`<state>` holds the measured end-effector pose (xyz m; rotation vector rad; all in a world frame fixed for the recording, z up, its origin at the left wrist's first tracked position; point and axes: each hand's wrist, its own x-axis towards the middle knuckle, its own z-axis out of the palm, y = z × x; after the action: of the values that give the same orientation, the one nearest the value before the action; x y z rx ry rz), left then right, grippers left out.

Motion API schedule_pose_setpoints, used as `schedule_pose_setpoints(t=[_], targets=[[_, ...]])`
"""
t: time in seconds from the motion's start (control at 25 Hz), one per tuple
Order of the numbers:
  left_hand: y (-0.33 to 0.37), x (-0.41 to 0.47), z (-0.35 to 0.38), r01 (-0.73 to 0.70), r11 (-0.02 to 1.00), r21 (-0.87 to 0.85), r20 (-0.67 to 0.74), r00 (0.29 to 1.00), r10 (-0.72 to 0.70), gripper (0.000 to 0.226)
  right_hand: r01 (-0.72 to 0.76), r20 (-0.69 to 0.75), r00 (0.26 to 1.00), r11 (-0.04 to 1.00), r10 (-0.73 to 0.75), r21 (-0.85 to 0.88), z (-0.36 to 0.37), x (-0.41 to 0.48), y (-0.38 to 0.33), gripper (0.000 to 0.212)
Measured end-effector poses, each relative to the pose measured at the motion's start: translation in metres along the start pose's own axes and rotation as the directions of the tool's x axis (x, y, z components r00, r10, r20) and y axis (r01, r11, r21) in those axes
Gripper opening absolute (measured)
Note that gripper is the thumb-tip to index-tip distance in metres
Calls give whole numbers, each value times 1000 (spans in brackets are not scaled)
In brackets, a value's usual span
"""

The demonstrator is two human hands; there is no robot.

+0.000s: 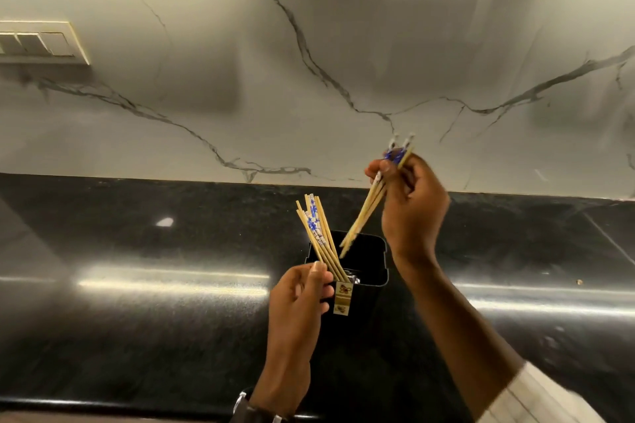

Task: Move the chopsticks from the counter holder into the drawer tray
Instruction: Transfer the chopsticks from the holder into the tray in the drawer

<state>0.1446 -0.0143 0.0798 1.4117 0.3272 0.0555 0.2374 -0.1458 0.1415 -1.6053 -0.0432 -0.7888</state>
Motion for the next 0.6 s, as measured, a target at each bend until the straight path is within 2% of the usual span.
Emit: schedule_pose_setpoints(t=[0.04,0.08,0.16,0.2,0.24,0.28,0.32,0.36,0.4,0.48,0.56,0.6], targets=[[-1,-5,4,-128,983,131,43,991,123,20,-69,-41,996,992,73,107,-10,-5,-14,11],[-2,-11,8,-268,915,301,103,963,248,29,-158,-49,984,966,172,206,-20,-11,-26,10],[-10,-26,17,-476,631,613,190,864,467,51,-307,-23,944,901,329,306,-39,-26,-39,10],[-12,-33,20,-526,519,674,227,816,532,57,-366,9,923,873,384,323,-47,-35,-42,11],[-13,-39,23,-549,465,694,269,797,541,58,-424,58,901,841,430,336,-56,-44,-44,12],[-11,-45,26,-552,531,643,302,820,486,56,-479,124,876,809,467,341,-64,-54,-44,13],[-7,-52,29,-485,717,500,309,874,376,50,-524,194,852,786,487,329,-71,-63,-45,15],[-7,-57,33,-342,893,294,356,906,230,39,-554,257,831,779,494,294,-77,-71,-45,16],[-9,-62,34,-176,972,155,396,912,102,28,-574,310,810,782,498,242,-83,-77,-44,16],[-12,-74,31,-92,989,120,418,908,34,21,-588,363,774,801,518,110,-93,-85,-43,14],[-20,-84,28,-31,995,99,414,910,-13,22,-569,294,792,822,536,34,-102,-90,-42,11],[-24,-88,26,-20,995,99,404,914,-22,22,-562,226,812,826,539,49,-107,-92,-43,11]])
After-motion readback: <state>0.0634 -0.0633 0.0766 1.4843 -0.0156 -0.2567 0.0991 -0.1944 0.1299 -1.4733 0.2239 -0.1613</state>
